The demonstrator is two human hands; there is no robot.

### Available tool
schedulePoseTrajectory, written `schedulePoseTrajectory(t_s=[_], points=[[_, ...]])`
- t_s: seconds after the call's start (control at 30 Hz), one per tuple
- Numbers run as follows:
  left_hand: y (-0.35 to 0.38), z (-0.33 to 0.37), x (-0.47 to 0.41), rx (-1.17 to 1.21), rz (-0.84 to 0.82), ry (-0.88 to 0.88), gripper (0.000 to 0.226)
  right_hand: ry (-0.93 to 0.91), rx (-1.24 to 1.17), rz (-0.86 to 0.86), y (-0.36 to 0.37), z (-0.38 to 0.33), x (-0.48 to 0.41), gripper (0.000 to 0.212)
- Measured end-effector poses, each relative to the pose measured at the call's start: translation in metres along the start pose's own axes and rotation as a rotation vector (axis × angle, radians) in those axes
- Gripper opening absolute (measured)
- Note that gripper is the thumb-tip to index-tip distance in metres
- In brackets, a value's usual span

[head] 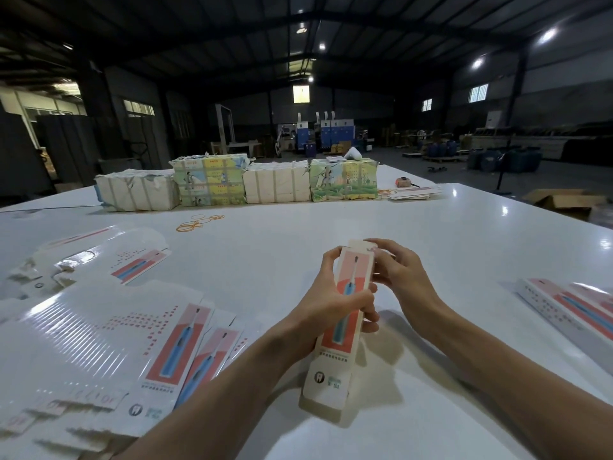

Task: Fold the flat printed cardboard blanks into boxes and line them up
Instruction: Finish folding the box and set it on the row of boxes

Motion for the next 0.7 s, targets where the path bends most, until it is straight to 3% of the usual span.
schedulePoseTrajectory(t_s=[0.23, 0.43, 0.7], points=[[-0.001, -0.008, -0.006, 0.049, -0.02, -0.039, 0.082, -0.118, 0.041, -0.03, -0.004, -0.004, 0.0, 0.021], [-0.003, -0.007, -0.007, -0.003, 0.004, 0.0, 0.085, -0.024, -0.174, -0.137, -0.008, -0.016, -0.001, 0.025], [-0.004, -0.009, -0.005, -0.016, -0.032, 0.024, 0.087, 0.077, -0.202, -0.062, -0.009, -0.016, -0.001, 0.015]])
Point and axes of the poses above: each hand's wrist, its own x-axis away from the middle knuckle, its own y-axis out of the palm, z = x × y, the point moved 1 cm from there along -x, towards the middle knuckle, and after that the axes turned 9 degrees about x, right-handed, at the moved point
